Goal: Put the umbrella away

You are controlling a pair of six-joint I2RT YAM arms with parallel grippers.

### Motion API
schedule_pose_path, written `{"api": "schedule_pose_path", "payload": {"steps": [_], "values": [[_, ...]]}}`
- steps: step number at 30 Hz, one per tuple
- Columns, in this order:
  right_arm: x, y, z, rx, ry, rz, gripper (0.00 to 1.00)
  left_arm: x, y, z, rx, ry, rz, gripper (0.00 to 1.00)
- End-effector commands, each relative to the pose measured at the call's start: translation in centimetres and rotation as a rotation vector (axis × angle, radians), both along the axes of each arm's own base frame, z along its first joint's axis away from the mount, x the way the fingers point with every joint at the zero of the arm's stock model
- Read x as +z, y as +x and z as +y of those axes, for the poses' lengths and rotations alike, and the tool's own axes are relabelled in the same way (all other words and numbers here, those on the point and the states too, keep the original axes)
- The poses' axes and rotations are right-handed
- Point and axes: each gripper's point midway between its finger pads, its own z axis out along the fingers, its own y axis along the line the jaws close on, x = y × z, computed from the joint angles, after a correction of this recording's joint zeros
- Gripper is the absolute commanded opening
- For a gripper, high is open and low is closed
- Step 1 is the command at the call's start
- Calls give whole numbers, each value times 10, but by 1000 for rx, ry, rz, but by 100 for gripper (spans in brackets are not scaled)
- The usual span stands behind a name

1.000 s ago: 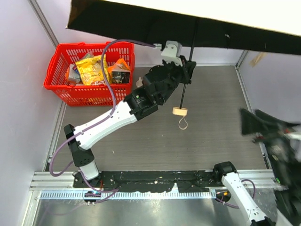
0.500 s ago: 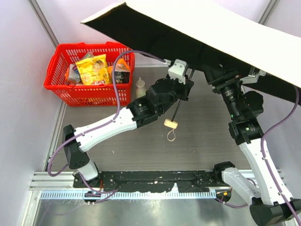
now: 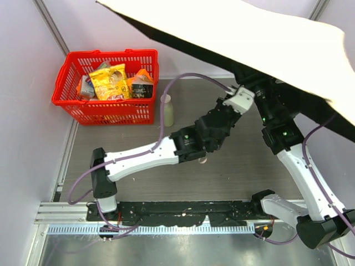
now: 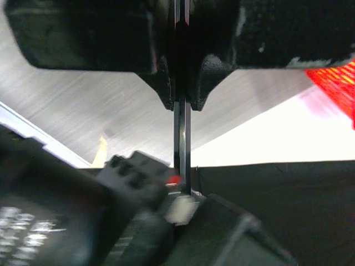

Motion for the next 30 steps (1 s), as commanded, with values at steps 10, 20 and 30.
{"api": "schedule_pose_path", "payload": {"steps": [10,20,30], "values": [[36,-18,19,150,-11,-255,1,56,-43,-2,-110,-22,-36,55],[66,-62,1,534,224,-503,1,14,-33,36,-558,-501,548,94],[58,-66,7,514,142,-452,1,41,-63,-6,-937,-563,601,97]]}}
